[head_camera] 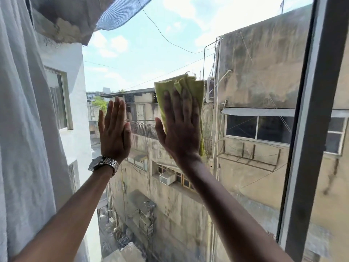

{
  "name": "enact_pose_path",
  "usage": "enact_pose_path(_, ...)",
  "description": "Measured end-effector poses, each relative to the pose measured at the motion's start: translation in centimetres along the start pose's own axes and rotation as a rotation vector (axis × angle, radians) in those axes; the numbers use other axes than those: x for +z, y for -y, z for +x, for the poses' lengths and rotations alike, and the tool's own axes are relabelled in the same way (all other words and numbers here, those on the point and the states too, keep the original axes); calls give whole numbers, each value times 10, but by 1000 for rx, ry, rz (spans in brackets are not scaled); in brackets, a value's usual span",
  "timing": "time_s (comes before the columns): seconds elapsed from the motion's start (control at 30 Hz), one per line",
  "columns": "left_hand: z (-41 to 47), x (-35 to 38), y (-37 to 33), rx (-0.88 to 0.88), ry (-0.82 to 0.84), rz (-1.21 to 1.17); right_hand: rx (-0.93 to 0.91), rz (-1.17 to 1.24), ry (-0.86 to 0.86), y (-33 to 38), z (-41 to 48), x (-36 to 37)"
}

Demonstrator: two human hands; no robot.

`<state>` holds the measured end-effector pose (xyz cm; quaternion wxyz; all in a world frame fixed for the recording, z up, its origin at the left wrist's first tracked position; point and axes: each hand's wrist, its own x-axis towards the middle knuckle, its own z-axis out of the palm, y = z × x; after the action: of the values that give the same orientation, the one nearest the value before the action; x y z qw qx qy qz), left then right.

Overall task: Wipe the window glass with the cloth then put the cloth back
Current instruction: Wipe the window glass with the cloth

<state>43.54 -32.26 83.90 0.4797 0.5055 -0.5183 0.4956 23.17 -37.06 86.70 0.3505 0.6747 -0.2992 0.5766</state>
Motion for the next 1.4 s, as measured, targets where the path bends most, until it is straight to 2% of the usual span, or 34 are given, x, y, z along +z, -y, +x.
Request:
enact_pose_path(0.37,0,0,2,-3,-31,-39,-324,7,191,35,-99,14)
enact_pose_path(0.6,0,-1,4,21,-43,-57,-625,-34,346,-30,-185,-9)
enact_pose_path(0.73,-2,0,3,2,-40,-25,-752,-7,450,-65,-194,-25)
enact_pose_path(0.83,-1,-10,-3,-30,35,111,-790,41,468,-71,-186,-35)
enact_pose_path(0.9,1,-19,-12,-116,143,237,-713,75,450,-69,-188,-48)
enact_pose_path(0.97,-2,-32,-38,-325,244,269,-448,129,432,-63,-199,-65)
enact_pose_path(1.0,-10,-40,-57,-429,286,209,-271,123,423,-60,-207,-71)
enact_pose_path(1.03,-27,-47,-77,-460,337,98,-99,90,422,-57,-215,-78)
enact_pose_path(1.07,-49,-54,-99,-410,389,-18,52,59,441,-53,-220,-82)
enact_pose_path(1.13,-97,-65,-140,-337,507,-204,219,73,499,-50,-222,-81)
enact_pose_path(1.2,-136,-72,-165,-449,609,-328,213,58,571,-47,-219,-82)
enact_pose_path(1.27,-164,-69,-168,-634,659,-395,186,62,619,-47,-216,-87)
enact_pose_path(1.33,-186,-71,-160,-814,648,-455,138,201,676,-54,-219,-94)
enact_pose_path(1.4,-210,-83,-158,-853,636,-496,69,377,756,-59,-230,-107)
